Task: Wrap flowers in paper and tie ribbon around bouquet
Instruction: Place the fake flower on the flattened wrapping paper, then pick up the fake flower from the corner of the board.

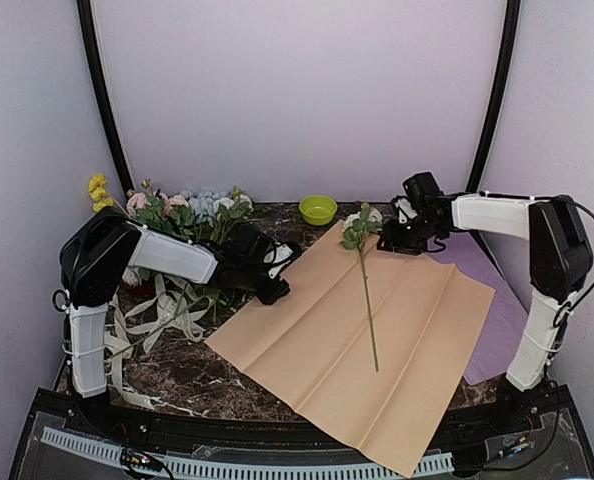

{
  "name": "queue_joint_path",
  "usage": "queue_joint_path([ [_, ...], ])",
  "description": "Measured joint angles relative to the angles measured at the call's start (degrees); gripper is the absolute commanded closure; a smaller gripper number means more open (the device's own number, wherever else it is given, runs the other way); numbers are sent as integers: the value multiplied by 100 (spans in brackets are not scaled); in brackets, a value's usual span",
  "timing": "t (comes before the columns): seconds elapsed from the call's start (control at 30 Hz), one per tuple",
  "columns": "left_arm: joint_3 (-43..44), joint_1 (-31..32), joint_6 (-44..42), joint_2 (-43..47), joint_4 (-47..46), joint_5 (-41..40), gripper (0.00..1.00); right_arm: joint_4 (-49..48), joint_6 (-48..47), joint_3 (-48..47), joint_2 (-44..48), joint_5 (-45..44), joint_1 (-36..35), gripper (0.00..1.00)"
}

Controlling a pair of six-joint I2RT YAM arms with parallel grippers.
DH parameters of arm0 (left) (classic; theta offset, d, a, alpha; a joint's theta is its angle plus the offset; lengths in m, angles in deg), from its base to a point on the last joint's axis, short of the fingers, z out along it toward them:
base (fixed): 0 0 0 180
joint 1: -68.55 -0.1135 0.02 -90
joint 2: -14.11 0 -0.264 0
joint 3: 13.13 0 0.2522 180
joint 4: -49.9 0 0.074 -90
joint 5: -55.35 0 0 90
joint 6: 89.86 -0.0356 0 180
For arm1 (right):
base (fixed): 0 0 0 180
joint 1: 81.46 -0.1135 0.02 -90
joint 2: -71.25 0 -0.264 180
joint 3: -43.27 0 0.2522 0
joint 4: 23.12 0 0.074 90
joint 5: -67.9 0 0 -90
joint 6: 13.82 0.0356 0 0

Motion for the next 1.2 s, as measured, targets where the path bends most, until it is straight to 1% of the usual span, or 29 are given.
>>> queue_joint_path([
  [0.07, -83, -17, 59, 48, -57, 190, 43, -48, 24, 466, 468, -155, 13, 52],
  [0.13, -216, -24, 120, 170, -98, 389, 40, -70, 79, 901, 743, -339, 57, 54],
  [0.23, -219, -35, 212, 437, -63, 592, 37, -42, 149, 1360, 741, -520, 146, 55],
  [0.33, 125, -118, 407, 780, 262, 671, 33, 151, 153, 1488, 640, -625, 201, 56],
  [0.4, 363, -269, 588, 990, 474, 640, 28, 149, 149, 1484, 664, -629, 210, 56],
  [0.53, 568, -918, 905, 1464, 1001, 348, 20, 114, 111, 1482, 870, -625, 203, 56],
  [0.6, 767, -1241, 916, 1445, 1421, 170, 16, 118, 94, 1447, 946, -619, 203, 56],
  [0.67, 1032, -1447, 887, 1235, 1849, 107, 15, 105, 70, 1351, 964, -603, 192, 56],
  [0.8, 1353, -1434, 715, 625, 2343, 315, 16, 70, 44, 1311, 964, -597, 184, 56],
  [0.97, 1379, -1331, 470, 111, 2673, 439, 22, 66, 24, 1349, 964, -592, 181, 56],
  [1.0, 1412, -1325, 433, 55, 2719, 435, 27, 68, 24, 1377, 964, -586, 181, 56],
  [1.03, 1460, -1325, 411, 0, 2750, 428, 33, 68, 24, 1408, 964, -575, 181, 56],
  [1.1, 1526, -1331, 367, -72, 2763, 431, 52, 76, 24, 1451, 964, -553, 181, 56],
  [1.2, 1550, -1338, 315, -90, 2763, 437, 77, 83, 24, 1464, 964, -511, 181, 56],
])
